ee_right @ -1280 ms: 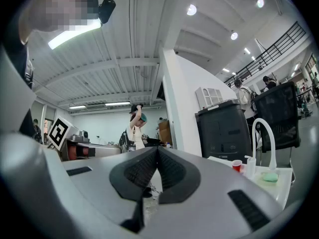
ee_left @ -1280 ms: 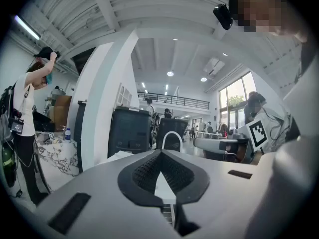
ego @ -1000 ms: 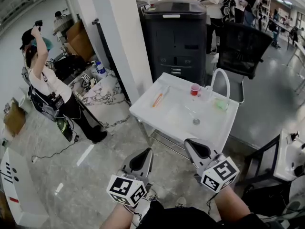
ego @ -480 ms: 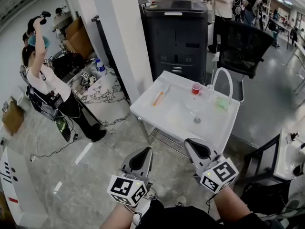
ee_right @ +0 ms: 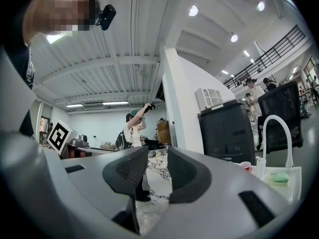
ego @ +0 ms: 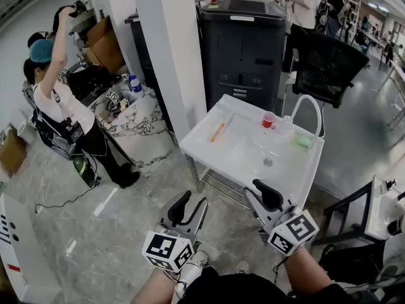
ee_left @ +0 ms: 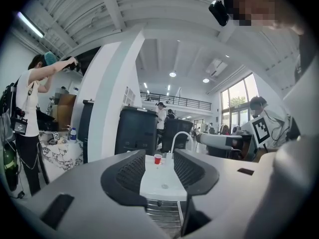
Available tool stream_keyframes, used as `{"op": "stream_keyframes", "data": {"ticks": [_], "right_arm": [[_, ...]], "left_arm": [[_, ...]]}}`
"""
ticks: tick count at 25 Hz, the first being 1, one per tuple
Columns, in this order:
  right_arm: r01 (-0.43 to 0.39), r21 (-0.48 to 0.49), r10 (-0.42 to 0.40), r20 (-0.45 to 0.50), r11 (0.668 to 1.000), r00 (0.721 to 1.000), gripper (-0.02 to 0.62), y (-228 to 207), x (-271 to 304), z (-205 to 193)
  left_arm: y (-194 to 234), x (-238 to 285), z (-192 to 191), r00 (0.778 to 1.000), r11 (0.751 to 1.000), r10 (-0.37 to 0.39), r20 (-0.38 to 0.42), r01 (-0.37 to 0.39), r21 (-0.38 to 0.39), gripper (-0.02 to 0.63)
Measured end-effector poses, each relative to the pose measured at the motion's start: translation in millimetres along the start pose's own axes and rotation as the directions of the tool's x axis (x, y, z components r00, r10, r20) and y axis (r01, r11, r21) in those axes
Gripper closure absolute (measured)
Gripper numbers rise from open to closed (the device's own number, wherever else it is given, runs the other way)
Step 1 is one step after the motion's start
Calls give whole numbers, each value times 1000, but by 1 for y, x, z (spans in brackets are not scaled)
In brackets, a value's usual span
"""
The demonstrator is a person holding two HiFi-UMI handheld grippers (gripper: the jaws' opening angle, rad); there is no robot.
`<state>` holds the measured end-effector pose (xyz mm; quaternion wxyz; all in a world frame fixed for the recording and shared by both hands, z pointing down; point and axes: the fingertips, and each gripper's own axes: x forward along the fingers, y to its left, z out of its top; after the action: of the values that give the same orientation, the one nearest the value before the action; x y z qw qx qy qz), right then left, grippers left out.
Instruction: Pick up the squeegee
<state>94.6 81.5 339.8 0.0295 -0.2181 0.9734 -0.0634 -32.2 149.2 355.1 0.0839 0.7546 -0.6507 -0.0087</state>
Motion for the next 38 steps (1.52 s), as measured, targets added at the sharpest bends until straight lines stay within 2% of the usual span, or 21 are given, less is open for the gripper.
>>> {"op": "stream_keyframes", "data": {"ticks": [12, 21, 29, 38], "right_arm": [[56, -17, -56, 1, 998, 998, 456, 32, 86, -6], [79, -34, -79, 0, 996, 997, 456, 33, 124, -10], [105, -20, -105, 9, 994, 994, 456, 4, 131, -12], [126, 0, -126, 8, 992, 992, 456, -76, 156, -7]], "left_arm": [[101, -6, 11, 999, 999, -42, 7, 42, -3, 422], [135, 7, 9, 997, 997, -81, -18, 81, 11, 419], [138, 37, 5, 994, 995, -98, -44, 99, 20, 411], [140, 121, 7, 992, 994, -107, -65, 109, 15, 411]]}}
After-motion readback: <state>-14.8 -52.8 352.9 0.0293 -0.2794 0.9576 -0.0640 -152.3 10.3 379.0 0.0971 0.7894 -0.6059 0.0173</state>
